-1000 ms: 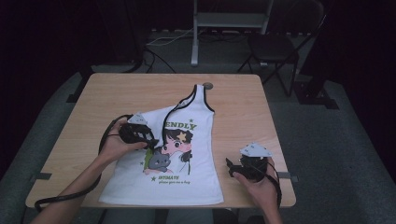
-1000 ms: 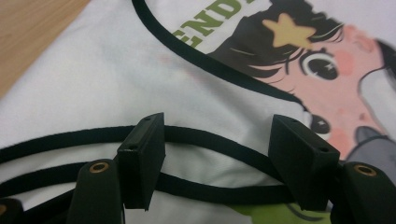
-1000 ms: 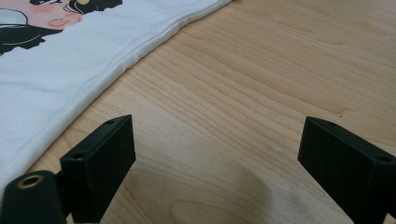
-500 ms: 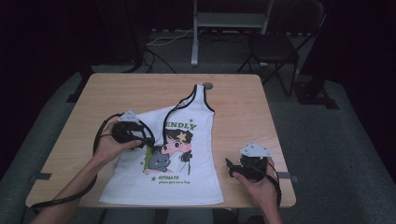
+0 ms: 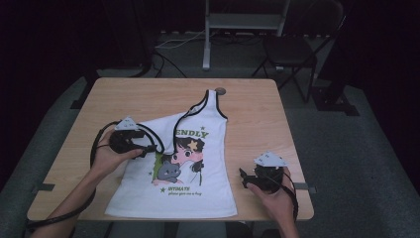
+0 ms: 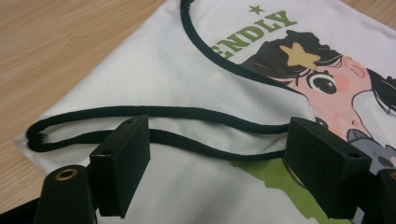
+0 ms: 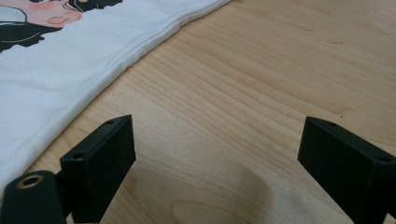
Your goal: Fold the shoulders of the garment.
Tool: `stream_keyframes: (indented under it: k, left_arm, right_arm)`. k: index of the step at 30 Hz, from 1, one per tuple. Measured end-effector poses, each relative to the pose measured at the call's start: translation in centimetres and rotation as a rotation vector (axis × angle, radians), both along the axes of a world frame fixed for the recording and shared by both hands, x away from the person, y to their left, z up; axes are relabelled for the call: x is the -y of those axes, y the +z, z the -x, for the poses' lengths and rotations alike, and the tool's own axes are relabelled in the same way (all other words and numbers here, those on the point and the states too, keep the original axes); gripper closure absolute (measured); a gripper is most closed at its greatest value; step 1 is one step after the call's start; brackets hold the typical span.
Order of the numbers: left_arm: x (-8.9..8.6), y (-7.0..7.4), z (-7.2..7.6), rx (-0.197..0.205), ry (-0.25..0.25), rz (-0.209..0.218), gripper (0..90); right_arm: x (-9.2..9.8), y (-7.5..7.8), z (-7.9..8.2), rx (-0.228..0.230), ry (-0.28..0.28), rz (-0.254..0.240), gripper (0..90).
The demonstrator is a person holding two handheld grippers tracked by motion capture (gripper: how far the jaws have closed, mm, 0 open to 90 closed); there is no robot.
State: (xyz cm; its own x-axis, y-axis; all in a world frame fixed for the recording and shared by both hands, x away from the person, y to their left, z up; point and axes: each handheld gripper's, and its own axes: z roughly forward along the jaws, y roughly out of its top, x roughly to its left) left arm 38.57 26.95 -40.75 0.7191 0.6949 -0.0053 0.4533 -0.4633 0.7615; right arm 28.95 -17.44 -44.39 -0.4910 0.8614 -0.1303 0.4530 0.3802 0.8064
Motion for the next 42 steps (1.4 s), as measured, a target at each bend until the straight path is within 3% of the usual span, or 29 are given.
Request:
stream_keyframes:
  k: [22, 42]
  left_arm:
    - [-3.0, 0.6, 1.4, 0.041, 0.062, 0.042, 22.1]
    - [-6.5, 0.4, 3.3, 0.06, 0.142, 0.131, 22.1]
  right_arm:
    - [0.0, 0.0, 0.0, -0.002, 0.001, 0.003, 10.5]
    - [0.0, 0.0, 0.0, -0.004, 0.001, -0.001, 10.5]
